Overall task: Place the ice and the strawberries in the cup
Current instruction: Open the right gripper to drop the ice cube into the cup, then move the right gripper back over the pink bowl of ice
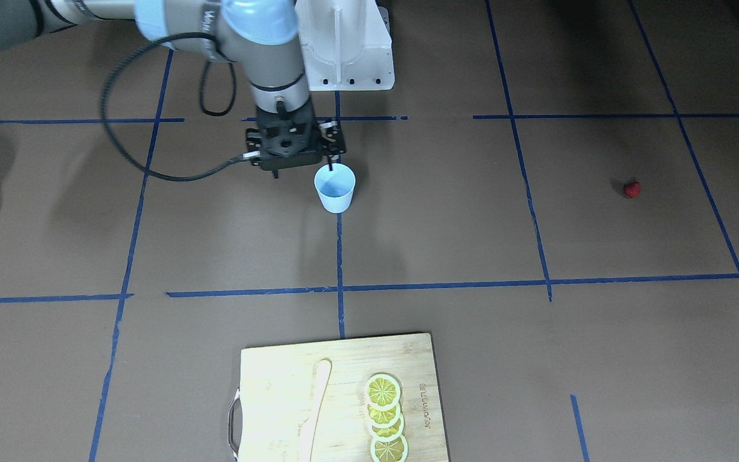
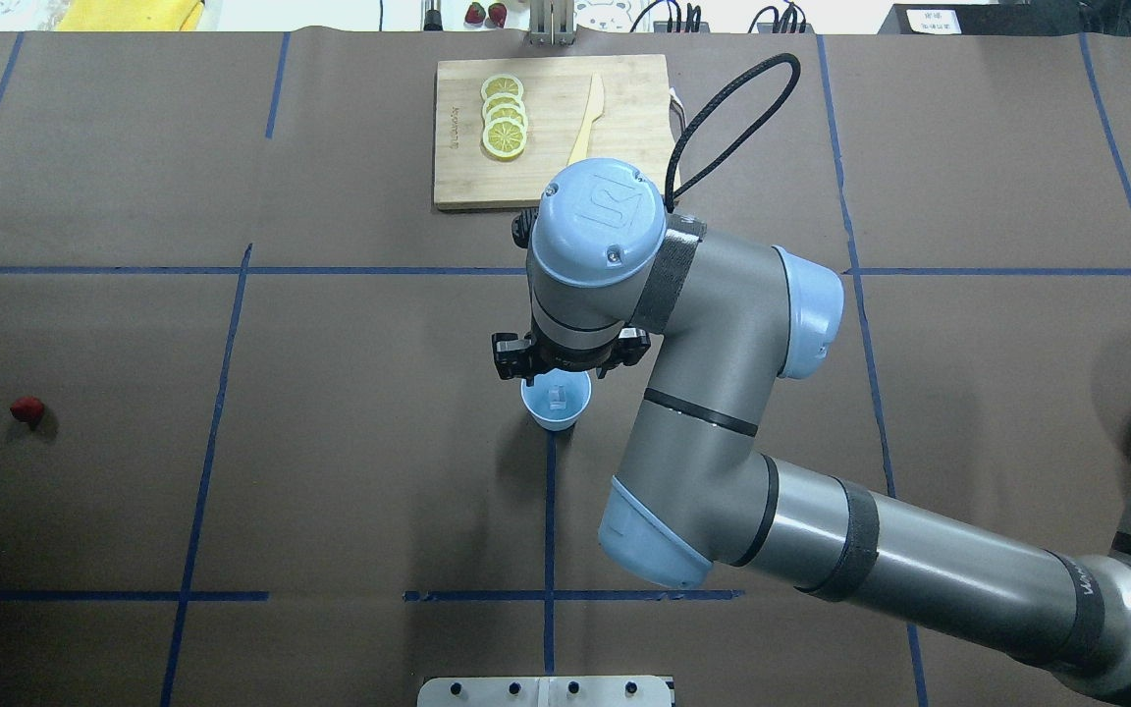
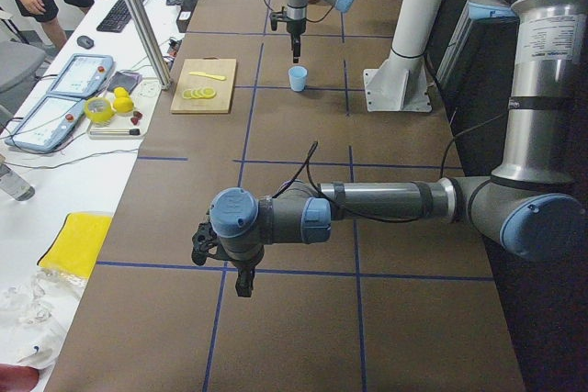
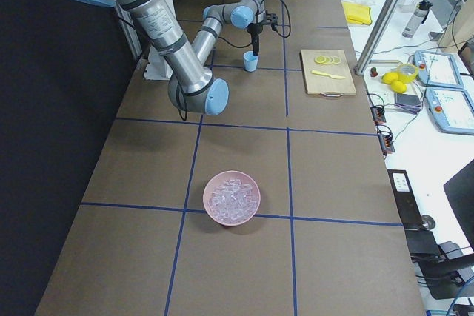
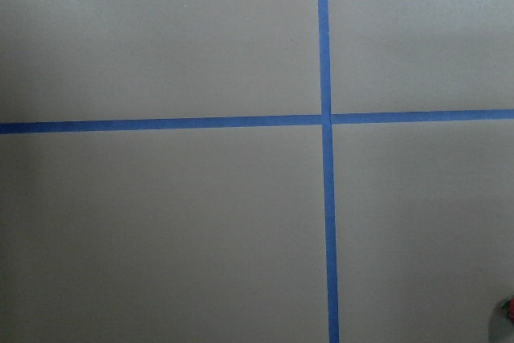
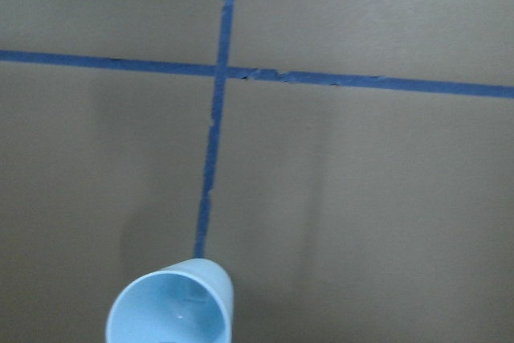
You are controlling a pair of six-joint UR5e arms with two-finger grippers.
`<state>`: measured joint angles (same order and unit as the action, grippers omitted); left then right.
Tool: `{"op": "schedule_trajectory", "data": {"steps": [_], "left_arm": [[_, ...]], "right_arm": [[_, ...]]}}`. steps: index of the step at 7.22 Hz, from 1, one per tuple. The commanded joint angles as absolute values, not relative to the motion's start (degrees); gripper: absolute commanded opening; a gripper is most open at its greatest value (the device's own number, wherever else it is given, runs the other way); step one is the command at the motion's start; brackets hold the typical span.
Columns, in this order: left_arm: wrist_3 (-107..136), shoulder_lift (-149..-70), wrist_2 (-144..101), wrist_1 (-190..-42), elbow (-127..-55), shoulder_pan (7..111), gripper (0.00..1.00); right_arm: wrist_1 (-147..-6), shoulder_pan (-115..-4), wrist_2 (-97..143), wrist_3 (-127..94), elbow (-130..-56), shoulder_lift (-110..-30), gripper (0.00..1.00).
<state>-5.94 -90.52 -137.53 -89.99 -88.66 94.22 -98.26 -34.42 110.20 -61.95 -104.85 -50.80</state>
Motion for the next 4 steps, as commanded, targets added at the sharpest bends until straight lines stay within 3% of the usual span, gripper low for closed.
{"op": "schedule_trajectory", "data": {"steps": [1,2,4], "left_arm": [[-5.98,-90.53,-137.55,-90.0,-88.86,94.22,1.0],[-5.98,-90.53,-137.55,-90.0,-89.03,94.22,1.0],[-5.89,-89.92,-137.55,-90.0,-90.78,94.22,1.0]], "right_arm": [[-101.22,-41.27,111.62,-58.99,-111.69,-58.68,0.99],[-102.73,-43.05,111.36,-53.14,-114.41,-61.58,0.99],[-100.04,-48.31,112.93,-42.32,-124.07,-76.23,0.99]]}}
